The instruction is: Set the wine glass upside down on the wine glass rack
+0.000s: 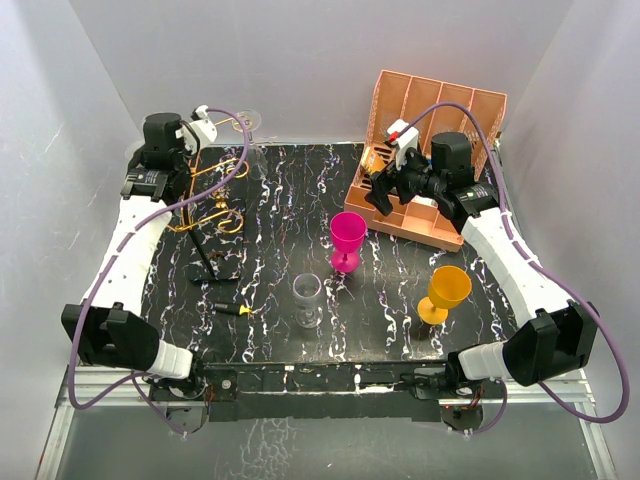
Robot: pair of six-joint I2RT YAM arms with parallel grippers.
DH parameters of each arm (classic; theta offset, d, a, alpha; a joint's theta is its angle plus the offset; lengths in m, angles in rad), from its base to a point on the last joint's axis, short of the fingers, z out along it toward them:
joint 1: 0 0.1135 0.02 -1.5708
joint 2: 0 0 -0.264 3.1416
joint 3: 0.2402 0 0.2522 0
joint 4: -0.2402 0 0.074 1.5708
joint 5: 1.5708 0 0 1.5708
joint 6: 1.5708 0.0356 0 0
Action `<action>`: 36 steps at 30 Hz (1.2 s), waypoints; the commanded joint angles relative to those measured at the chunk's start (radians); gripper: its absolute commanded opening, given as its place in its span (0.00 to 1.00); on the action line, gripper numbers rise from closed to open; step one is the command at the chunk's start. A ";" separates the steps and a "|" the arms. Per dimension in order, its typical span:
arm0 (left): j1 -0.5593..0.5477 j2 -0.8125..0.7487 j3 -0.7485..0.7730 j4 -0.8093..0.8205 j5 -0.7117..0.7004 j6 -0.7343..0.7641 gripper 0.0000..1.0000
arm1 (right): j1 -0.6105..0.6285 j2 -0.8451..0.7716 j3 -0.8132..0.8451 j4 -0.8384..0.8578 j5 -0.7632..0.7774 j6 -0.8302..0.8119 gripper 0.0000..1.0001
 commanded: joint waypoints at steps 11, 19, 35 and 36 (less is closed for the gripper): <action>-0.004 -0.008 -0.041 0.000 -0.095 0.020 0.00 | -0.003 -0.005 -0.011 0.063 -0.010 0.003 0.98; -0.004 -0.012 -0.060 0.008 -0.113 0.025 0.00 | -0.003 -0.002 -0.011 0.063 -0.013 0.003 0.98; 0.001 0.007 -0.060 0.027 -0.158 0.052 0.00 | -0.003 0.011 -0.014 0.065 -0.017 0.003 0.98; 0.002 0.005 -0.060 0.028 -0.159 0.052 0.00 | -0.004 0.011 -0.014 0.065 -0.018 0.003 0.98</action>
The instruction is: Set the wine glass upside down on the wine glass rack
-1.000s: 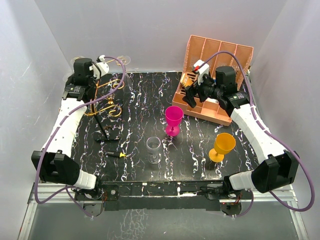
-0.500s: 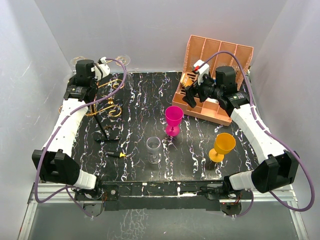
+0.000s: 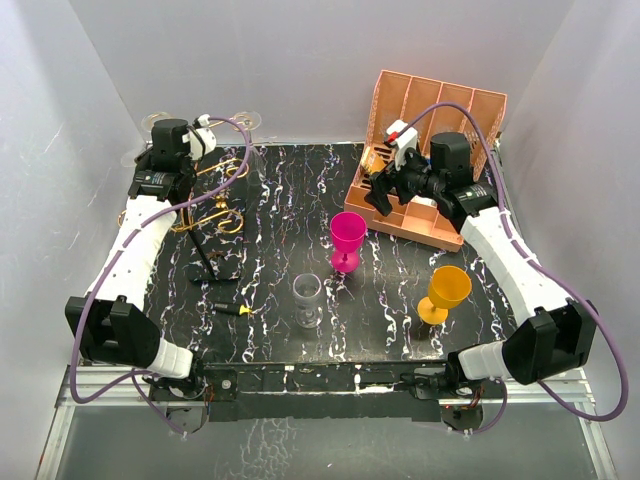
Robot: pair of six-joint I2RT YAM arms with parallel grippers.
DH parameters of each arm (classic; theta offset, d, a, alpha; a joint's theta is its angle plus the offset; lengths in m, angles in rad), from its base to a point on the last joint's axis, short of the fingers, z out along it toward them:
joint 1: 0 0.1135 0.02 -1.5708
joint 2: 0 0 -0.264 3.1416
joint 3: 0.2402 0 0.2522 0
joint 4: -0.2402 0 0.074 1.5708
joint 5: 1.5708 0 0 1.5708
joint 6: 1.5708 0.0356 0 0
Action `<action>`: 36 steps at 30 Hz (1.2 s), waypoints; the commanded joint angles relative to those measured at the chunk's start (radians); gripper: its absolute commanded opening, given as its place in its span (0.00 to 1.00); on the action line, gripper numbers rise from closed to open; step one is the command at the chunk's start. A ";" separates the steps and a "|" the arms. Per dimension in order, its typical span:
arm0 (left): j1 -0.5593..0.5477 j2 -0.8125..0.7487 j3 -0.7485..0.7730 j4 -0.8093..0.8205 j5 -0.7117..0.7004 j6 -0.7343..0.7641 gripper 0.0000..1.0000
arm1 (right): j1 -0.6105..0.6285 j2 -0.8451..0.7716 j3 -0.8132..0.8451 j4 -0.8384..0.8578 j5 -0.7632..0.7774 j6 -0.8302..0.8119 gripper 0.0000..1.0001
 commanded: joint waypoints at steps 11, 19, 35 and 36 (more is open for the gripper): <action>0.006 -0.059 -0.003 -0.047 -0.002 -0.025 0.00 | -0.004 0.014 -0.018 0.067 -0.009 0.003 0.98; 0.006 -0.075 0.005 -0.094 0.050 -0.058 0.00 | -0.005 0.014 -0.019 0.067 -0.009 0.002 0.99; 0.000 -0.102 0.002 -0.111 0.092 -0.072 0.00 | -0.010 0.012 -0.022 0.070 -0.017 0.003 0.98; -0.001 -0.100 0.002 -0.111 0.092 -0.073 0.00 | -0.010 0.012 -0.023 0.070 -0.017 0.003 0.98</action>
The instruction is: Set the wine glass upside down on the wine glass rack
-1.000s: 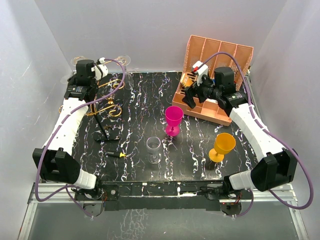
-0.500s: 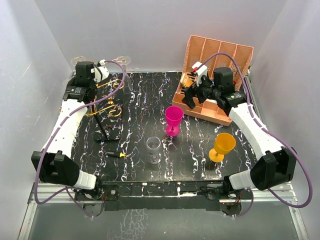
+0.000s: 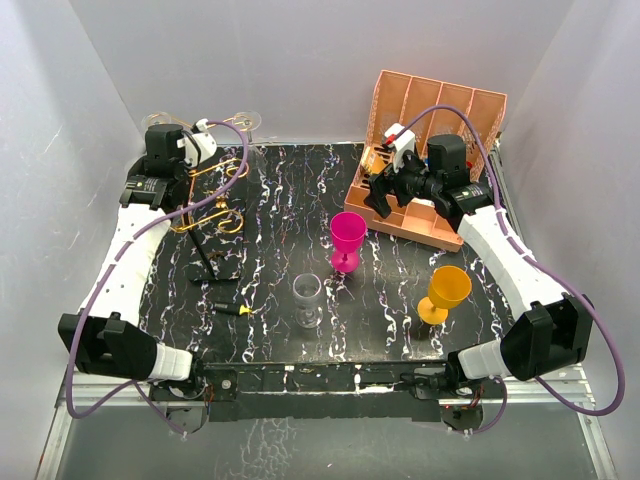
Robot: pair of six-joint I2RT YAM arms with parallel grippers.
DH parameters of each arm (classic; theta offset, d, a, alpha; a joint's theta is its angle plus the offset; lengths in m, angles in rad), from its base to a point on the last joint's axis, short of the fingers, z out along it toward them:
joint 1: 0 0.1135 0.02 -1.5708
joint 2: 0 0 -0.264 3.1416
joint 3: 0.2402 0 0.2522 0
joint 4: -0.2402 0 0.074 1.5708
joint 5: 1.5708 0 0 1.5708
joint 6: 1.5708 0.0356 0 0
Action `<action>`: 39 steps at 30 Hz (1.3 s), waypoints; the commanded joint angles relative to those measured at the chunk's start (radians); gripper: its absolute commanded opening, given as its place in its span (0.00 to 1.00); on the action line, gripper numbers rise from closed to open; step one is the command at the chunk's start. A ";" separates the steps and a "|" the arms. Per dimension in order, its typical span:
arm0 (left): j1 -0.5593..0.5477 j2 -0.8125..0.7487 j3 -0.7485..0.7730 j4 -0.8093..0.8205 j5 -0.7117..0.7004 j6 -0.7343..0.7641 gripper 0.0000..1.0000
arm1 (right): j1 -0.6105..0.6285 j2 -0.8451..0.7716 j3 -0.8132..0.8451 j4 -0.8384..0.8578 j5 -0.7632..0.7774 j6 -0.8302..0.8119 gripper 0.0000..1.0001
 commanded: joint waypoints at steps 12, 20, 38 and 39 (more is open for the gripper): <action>-0.022 -0.016 0.005 -0.007 0.015 -0.014 0.02 | -0.010 -0.007 -0.007 0.064 -0.020 0.002 0.98; -0.032 0.030 0.023 -0.016 0.018 -0.020 0.06 | -0.010 -0.004 -0.007 0.065 -0.019 0.001 0.98; -0.036 0.025 0.021 -0.008 0.011 -0.018 0.18 | -0.010 -0.002 -0.011 0.068 -0.015 -0.003 0.98; -0.036 0.023 0.019 -0.006 0.010 -0.018 0.19 | -0.009 -0.001 -0.011 0.069 -0.015 -0.003 0.98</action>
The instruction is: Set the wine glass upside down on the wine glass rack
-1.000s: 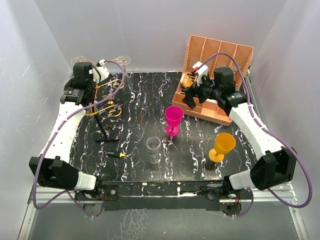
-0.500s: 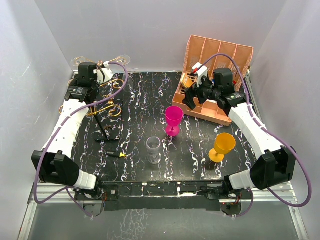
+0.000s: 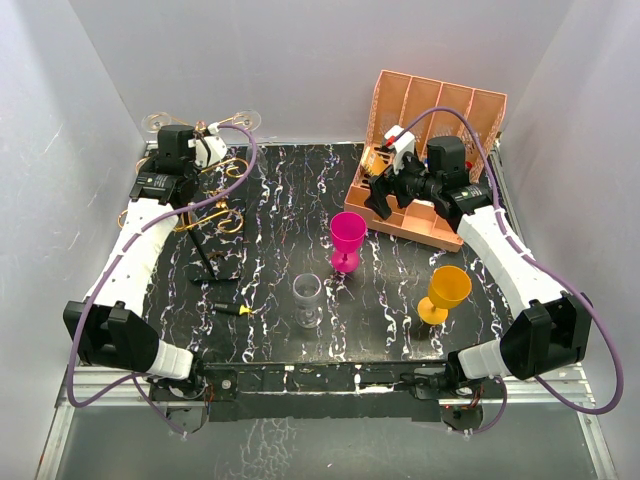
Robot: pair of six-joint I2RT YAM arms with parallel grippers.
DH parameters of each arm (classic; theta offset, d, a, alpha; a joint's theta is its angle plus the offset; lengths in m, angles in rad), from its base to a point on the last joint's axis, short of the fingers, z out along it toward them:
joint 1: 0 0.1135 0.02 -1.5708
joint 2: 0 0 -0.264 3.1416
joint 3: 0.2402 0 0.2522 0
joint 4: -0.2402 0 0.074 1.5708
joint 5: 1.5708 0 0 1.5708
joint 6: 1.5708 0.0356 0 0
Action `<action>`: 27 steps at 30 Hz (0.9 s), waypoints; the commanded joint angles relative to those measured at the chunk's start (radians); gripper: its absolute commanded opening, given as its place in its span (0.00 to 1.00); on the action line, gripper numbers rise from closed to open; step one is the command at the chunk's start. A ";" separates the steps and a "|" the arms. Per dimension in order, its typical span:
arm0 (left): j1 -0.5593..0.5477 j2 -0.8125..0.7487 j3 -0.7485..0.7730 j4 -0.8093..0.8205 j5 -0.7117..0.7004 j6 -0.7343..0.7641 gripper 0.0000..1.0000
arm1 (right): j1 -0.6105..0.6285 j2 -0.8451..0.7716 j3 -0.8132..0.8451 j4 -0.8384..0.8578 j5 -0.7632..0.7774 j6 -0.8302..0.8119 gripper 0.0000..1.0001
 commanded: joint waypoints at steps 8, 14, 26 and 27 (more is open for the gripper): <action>-0.003 -0.036 0.008 0.008 -0.016 -0.005 0.22 | -0.004 -0.006 0.002 0.067 -0.009 -0.003 0.98; -0.002 -0.044 0.007 0.008 -0.019 -0.005 0.26 | -0.004 -0.005 0.002 0.066 -0.009 -0.002 0.98; -0.002 -0.053 -0.012 0.000 -0.017 0.003 0.38 | -0.007 -0.007 0.000 0.066 -0.009 -0.004 0.98; -0.003 -0.053 -0.012 -0.001 -0.016 0.002 0.40 | -0.008 -0.007 0.000 0.065 -0.010 -0.003 0.98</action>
